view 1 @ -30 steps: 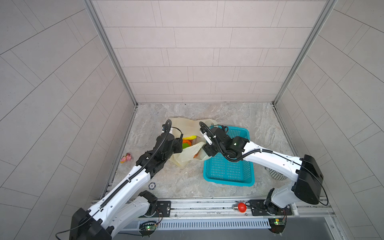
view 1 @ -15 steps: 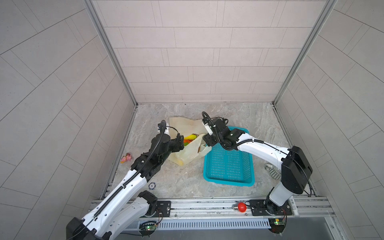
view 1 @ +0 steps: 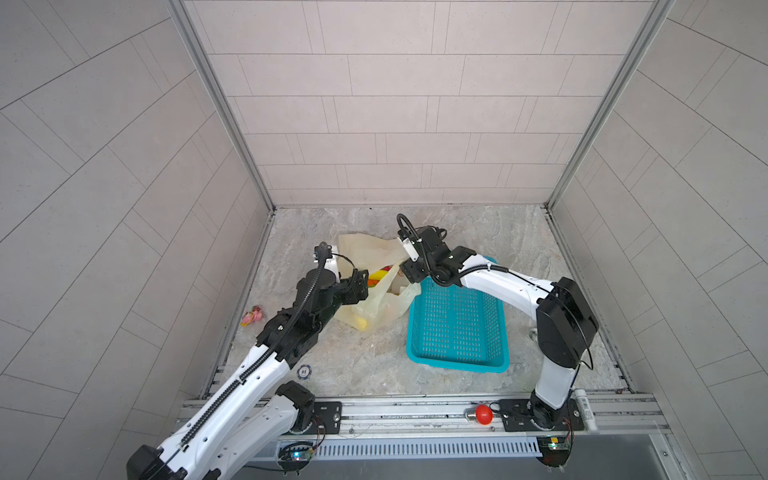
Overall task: Place the fruits into the plastic bag
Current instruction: 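Grasp the bag handle with the right gripper beside the left gripper, then lift the bag upright with the right gripper while the left gripper releases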
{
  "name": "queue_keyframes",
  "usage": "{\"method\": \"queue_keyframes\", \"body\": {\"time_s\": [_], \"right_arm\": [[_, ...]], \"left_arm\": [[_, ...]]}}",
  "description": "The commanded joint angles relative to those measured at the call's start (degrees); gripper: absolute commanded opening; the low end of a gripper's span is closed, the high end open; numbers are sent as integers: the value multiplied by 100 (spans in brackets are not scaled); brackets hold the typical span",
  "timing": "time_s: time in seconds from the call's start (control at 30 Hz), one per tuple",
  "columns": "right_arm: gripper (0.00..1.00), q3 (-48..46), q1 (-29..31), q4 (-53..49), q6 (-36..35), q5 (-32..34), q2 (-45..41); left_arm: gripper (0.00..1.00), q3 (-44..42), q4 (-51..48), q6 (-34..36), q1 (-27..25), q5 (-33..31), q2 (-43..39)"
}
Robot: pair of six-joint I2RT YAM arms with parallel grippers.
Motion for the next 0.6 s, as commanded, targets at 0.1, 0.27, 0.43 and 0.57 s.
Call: {"method": "queue_keyframes", "body": {"time_s": [0.1,0.27,0.43,0.57], "right_arm": [[29,521,22,-177,-78,-124,446],[0,783,23,-103,140,-257,382],[0,983,27,131,361,-564,-147],[0,1396,38,155,380,-581,-518]], "left_arm": [[82,221,-100,172,-23,-294,-126],[79,247,-286,123,-18,-783,-121],[77,276,-730,-225,24,-1692,-332],[78,261,-1082,-544,64,-2233,-408]]}}
